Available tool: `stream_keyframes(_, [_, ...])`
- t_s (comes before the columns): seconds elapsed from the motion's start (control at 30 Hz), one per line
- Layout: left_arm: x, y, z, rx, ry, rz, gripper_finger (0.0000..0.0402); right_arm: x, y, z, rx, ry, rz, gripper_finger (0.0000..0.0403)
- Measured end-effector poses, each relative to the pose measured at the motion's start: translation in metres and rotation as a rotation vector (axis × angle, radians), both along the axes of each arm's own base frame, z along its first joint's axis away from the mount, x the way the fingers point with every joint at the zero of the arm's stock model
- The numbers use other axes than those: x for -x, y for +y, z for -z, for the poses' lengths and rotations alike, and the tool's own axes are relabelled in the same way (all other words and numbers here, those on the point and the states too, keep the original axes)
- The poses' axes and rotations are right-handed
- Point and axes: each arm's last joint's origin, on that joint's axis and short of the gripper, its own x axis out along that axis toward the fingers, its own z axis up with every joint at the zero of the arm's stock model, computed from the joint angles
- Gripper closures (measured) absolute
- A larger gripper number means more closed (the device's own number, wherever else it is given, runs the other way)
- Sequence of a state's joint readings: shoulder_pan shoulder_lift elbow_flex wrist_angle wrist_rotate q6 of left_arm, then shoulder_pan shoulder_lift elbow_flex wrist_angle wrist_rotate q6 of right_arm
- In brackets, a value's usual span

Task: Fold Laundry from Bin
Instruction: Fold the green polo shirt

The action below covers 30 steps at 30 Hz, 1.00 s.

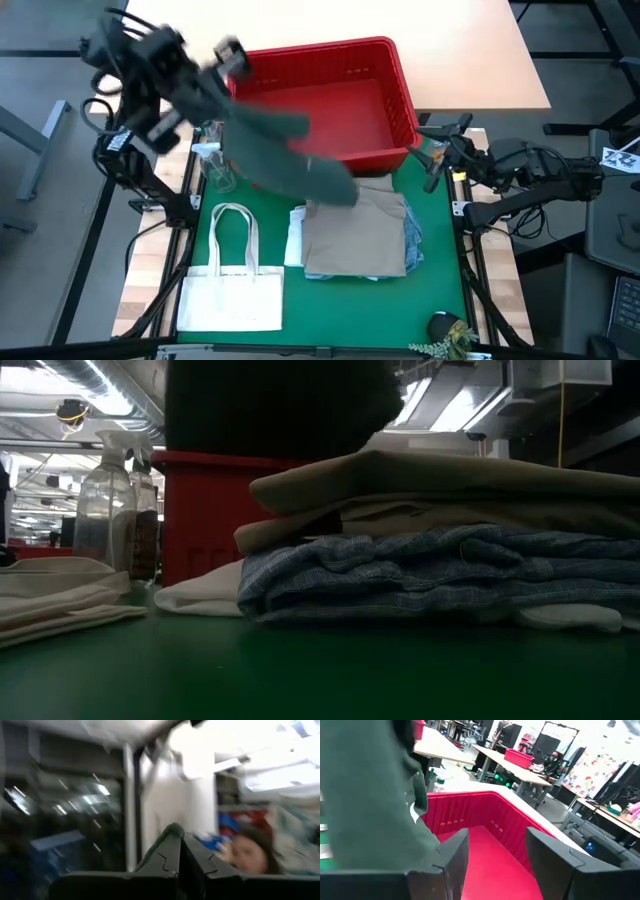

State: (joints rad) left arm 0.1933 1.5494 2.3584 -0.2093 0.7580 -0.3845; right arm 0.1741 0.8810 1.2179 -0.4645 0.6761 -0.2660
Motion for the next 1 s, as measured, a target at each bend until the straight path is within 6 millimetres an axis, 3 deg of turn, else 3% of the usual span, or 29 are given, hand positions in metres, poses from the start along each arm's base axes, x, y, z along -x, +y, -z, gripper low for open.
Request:
stream_keyframes(0.13, [-0.011,-0.011,0.016,-0.024,0.152,0.055,0.0401,-0.005,0.002,0.002,-0.006,0.013,-0.052,0.0207])
stream_keyframes(0.37, [-0.017,-0.014,0.026,0.021,0.264,-0.038,0.0401,-0.021,0.009,0.009,-0.025,0.060,-0.207,0.0207])
stream_keyframes(0.67, [-0.027,-0.011,0.039,-0.003,0.356,-0.115,0.0401,-0.076,0.022,0.017,0.038,0.023,-0.343,0.0207])
stream_keyframes(0.87, [-0.037,-0.009,0.044,0.014,0.383,-0.164,0.0401,-0.108,0.013,0.017,0.076,-0.098,-0.448,0.0207])
stream_keyframes(1.0, [-0.043,-0.008,0.047,0.015,0.398,-0.165,0.0401,-0.120,0.004,0.023,0.007,-0.108,-0.539,0.0207])
